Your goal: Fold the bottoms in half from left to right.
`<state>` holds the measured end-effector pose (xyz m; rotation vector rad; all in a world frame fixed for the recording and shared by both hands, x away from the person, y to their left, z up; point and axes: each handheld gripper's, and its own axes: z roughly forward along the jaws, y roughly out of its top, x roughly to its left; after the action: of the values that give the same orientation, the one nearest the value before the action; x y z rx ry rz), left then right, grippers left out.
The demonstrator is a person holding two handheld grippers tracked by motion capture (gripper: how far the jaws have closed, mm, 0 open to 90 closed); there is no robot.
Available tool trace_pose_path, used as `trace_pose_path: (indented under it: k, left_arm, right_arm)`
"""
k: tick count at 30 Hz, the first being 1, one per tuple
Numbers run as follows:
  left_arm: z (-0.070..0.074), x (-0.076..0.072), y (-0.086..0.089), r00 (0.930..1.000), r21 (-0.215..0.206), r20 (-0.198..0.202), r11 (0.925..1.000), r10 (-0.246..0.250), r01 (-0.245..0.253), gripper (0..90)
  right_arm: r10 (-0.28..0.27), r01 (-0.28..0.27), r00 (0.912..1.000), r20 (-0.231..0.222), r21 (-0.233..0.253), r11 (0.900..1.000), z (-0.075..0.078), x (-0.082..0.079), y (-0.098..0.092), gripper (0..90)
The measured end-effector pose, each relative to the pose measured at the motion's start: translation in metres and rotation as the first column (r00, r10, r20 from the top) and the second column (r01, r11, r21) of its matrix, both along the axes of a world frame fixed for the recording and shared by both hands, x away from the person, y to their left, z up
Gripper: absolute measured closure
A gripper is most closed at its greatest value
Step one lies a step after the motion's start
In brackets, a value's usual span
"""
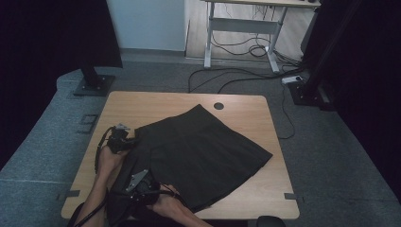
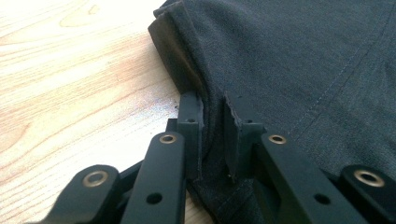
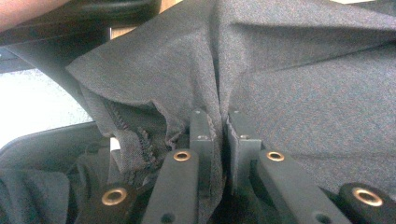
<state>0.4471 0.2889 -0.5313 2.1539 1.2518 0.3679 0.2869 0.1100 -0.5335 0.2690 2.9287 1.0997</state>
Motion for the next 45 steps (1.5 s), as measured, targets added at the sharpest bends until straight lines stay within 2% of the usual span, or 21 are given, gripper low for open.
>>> trace_pose_path:
  k: [1,2,3,5,8,11,14,15,16,19,23,26,27,29,30,31,35,39,43,45]
  left_arm:
    - [0.000,0.000,0.000,1.0000,0.000,0.000,1.0000,0.000,0.000,79.1]
    - [0.001,0.000,-0.004,0.9999,0.028,0.012,0.9996,-0.004,0.004,80.5]
    - [0.001,-0.001,-0.006,0.9999,0.035,0.016,0.9994,-0.006,0.006,81.1]
    - [0.001,0.000,-0.006,0.9997,0.030,0.022,0.9995,-0.009,0.008,82.0]
    - [0.004,-0.001,-0.007,0.9989,0.007,0.046,1.0000,-0.001,0.001,82.9]
    - [0.014,-0.001,-0.008,0.9958,-0.039,0.091,0.9992,0.003,0.001,83.3]
    - [0.026,0.000,-0.011,0.9905,-0.106,0.137,0.9944,0.009,0.005,83.4]
    - [0.026,0.000,-0.011,0.9905,-0.106,0.137,0.9944,0.009,0.005,83.5]
    - [0.034,0.001,-0.015,0.9873,-0.133,0.159,0.9910,0.005,0.017,83.6]
    - [0.046,0.005,-0.024,0.9824,-0.147,0.186,0.9883,-0.010,0.038,83.7]
    - [0.066,0.012,-0.039,0.9740,-0.180,0.225,0.9816,-0.022,0.064,84.4]
    - [0.081,0.017,-0.054,0.9665,-0.186,0.253,0.9783,-0.041,0.090,85.1]
    - [0.081,0.017,-0.054,0.9665,-0.186,0.253,0.9783,-0.041,0.090,85.3]
    - [0.096,0.023,-0.076,0.9562,-0.178,0.285,0.9762,-0.069,0.124,85.6]
    - [0.096,0.023,-0.076,0.9562,-0.178,0.285,0.9762,-0.069,0.124,85.9]
    - [0.098,0.024,-0.081,0.9545,-0.176,0.288,0.9758,-0.075,0.130,85.9]
    - [0.113,0.031,-0.109,0.9429,-0.173,0.315,0.9704,-0.108,0.169,86.3]
    - [0.127,0.039,-0.134,0.9308,-0.169,0.340,0.9652,-0.133,0.200,86.5]
    - [0.143,0.049,-0.159,0.9169,-0.149,0.367,0.9629,-0.158,0.225,86.7]
    - [0.148,0.054,-0.173,0.9105,-0.128,0.375,0.9632,-0.173,0.236,86.7]
  right_arm:
    - [0.000,0.000,1.0000,0.000,0.000,1.000,0.000,0.000,0.000,82.1]
    - [0.000,0.000,0.9999,0.011,-0.003,1.000,0.001,-0.001,-0.002,82.6]
    - [0.000,0.000,0.9998,0.018,-0.007,1.000,0.001,-0.002,-0.003,82.8]
    - [-0.006,0.007,0.9994,0.034,-0.007,1.000,0.005,-0.003,-0.007,83.2]
    - [-0.026,0.025,0.9988,0.042,0.028,0.999,0.016,-0.003,-0.020,83.6]
    - [-0.050,0.047,0.9966,0.065,0.055,0.997,0.029,-0.001,-0.037,83.8]
    - [-0.080,0.074,0.9944,0.069,0.082,0.994,0.042,0.003,-0.056,83.8]
    - [-0.080,0.074,0.9944,0.069,0.082,0.994,0.042,0.003,-0.056,83.8]
    - [-0.099,0.091,0.9925,0.072,0.103,0.990,0.051,0.005,-0.071,83.9]
    - [-0.125,0.113,0.9886,0.085,0.130,0.985,0.062,0.006,-0.090,83.9]
    - [-0.175,0.158,0.9812,0.082,0.179,0.971,0.076,0.010,-0.120,83.9]
    - [-0.205,0.183,0.9742,0.094,0.202,0.962,0.085,0.011,-0.139,83.9]
    - [-0.215,0.191,0.9715,0.099,0.210,0.959,0.088,0.011,-0.146,83.9]
    - [-0.233,0.206,0.9671,0.102,0.224,0.953,0.094,0.011,-0.157,83.9]
    - [-0.233,0.206,0.9671,0.102,0.224,0.953,0.094,0.011,-0.157,83.9]
    - [-0.249,0.218,0.9626,0.107,0.241,0.946,0.100,0.012,-0.168,83.9]
    - [-0.287,0.248,0.9508,0.116,0.272,0.930,0.112,0.011,-0.192,83.9]
    - [-0.331,0.283,0.9350,0.127,0.296,0.912,0.123,0.012,-0.216,83.9]
    - [-0.382,0.326,0.9140,0.137,0.312,0.892,0.133,0.015,-0.240,83.9]
    - [-0.412,0.352,0.8996,0.145,0.318,0.880,0.136,0.016,-0.253,83.9]
